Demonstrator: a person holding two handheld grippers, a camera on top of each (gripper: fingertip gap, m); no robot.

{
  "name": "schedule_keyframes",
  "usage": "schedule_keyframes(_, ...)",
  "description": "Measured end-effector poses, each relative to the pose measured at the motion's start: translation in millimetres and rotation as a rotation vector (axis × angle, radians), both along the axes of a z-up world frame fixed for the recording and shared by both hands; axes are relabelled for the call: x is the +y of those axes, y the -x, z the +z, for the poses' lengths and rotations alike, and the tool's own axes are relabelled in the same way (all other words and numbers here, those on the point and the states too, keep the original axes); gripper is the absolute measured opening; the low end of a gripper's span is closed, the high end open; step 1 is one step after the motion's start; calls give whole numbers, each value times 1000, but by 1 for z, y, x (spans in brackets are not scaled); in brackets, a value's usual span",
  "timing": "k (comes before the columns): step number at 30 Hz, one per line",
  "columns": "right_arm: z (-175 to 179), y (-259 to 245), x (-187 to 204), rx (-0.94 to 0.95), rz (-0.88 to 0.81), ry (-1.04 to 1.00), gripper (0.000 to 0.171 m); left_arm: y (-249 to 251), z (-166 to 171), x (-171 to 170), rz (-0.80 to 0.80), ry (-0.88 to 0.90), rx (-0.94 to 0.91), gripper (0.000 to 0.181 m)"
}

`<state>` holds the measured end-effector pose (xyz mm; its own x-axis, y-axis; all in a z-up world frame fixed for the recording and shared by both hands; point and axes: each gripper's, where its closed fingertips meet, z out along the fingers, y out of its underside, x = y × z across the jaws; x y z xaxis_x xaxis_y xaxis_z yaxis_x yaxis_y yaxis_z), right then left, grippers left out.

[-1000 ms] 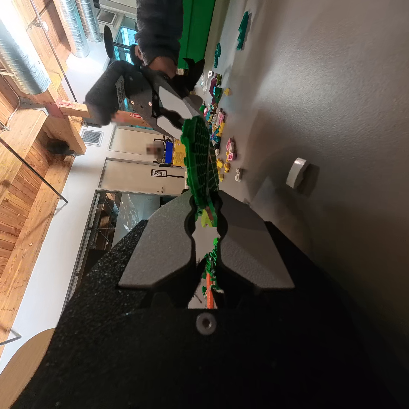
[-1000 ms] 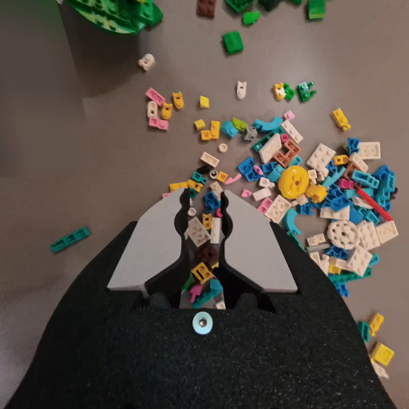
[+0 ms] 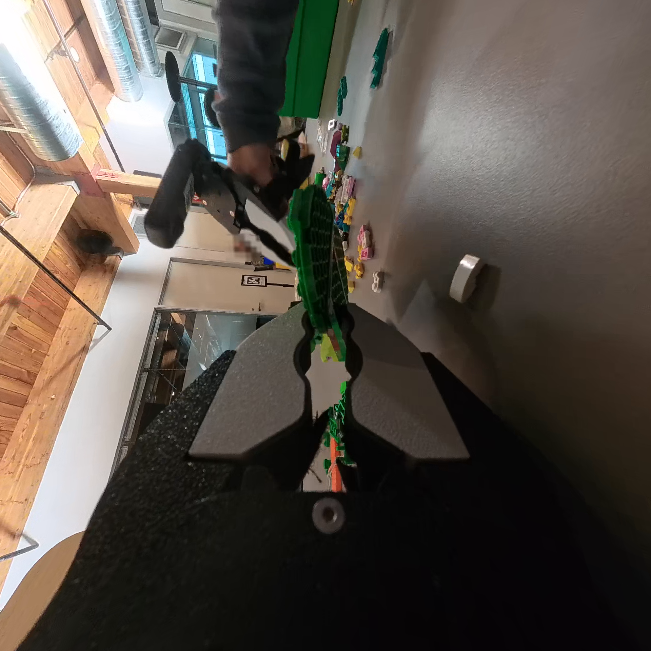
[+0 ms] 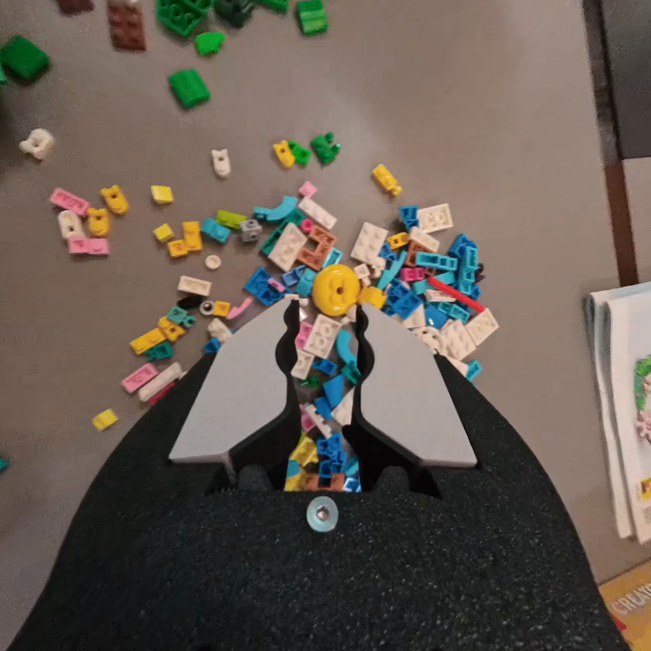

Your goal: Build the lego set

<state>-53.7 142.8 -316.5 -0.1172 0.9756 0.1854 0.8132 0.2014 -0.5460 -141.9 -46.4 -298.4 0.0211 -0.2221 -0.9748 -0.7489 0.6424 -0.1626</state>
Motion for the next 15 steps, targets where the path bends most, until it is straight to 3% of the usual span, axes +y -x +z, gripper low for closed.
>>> schedule_keyframes(7,-8,29,40,12,-34,53,44,0,-1,-3,-9,5,5,14)
schedule_keyframes(15,-16,30,25,-81,102,207,49,0,1,-4,-15,-2,4,14)
